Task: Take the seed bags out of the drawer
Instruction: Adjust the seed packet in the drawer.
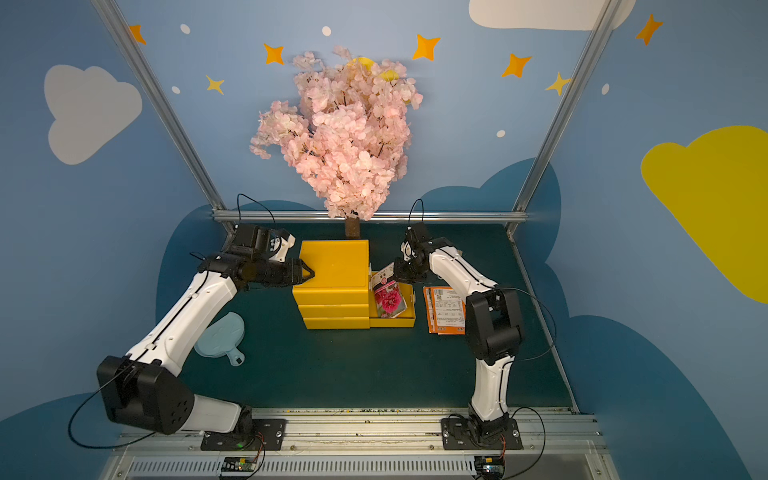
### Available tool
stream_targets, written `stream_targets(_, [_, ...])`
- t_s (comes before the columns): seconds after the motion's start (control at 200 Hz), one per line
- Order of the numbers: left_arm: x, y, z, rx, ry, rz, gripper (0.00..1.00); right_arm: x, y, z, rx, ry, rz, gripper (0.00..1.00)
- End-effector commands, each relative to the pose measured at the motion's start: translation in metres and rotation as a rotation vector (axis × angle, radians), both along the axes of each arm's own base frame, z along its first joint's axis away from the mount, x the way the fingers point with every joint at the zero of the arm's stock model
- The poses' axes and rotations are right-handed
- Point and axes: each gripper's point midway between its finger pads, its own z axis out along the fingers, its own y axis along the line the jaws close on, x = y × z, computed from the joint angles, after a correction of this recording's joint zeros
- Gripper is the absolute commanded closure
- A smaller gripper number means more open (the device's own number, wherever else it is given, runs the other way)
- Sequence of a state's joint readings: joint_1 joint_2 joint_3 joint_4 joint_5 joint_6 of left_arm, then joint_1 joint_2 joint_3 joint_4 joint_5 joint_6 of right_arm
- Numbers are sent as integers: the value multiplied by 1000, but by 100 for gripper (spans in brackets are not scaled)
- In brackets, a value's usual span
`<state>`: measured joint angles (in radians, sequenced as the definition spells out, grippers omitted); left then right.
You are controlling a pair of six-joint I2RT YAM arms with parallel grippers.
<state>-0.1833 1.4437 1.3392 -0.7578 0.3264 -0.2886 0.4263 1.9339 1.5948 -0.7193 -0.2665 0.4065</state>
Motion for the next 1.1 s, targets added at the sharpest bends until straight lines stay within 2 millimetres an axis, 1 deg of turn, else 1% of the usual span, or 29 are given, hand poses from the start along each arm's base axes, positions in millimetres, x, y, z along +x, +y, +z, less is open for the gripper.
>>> stream_targets(0.0, [-16,-4,-44,31,156,-28,40,-7,-4,4,-1,3,10,100])
stream_targets(0.17, [-15,-4,-44,28,160,-27,40,-11,1,-7,16,28,18,100])
stream_targets(0.31, [-15,-6,-44,27,158,-30,40,-13,2,-12,6,34,24,83])
stream_targets(0.401, [-15,-5,-43,30,156,-29,40,-13,1,-11,-4,27,24,78])
stream_targets(0.481, [-15,-5,-44,29,159,-28,40,-13,0,-10,-10,22,27,76])
stream_targets(0.641, [-15,-6,-44,29,158,-30,40,-15,0,-16,-30,31,31,76])
stream_targets(0.756, [-16,-5,-44,31,158,-31,40,-15,-8,-17,-98,8,13,74])
stream_targets(0.861, [-16,-5,-44,32,159,-30,40,-14,-19,-14,-181,-26,-4,69])
stream_targets(0.921, [-16,-5,-44,31,159,-29,40,-13,-22,-12,-208,-43,-7,69])
stream_targets(1.001, [-15,-5,-44,32,159,-29,40,-14,-20,-11,-215,-50,5,69])
stream_targets(1.096, [-15,-6,-43,30,158,-29,40,-17,-13,-13,-206,-44,26,69])
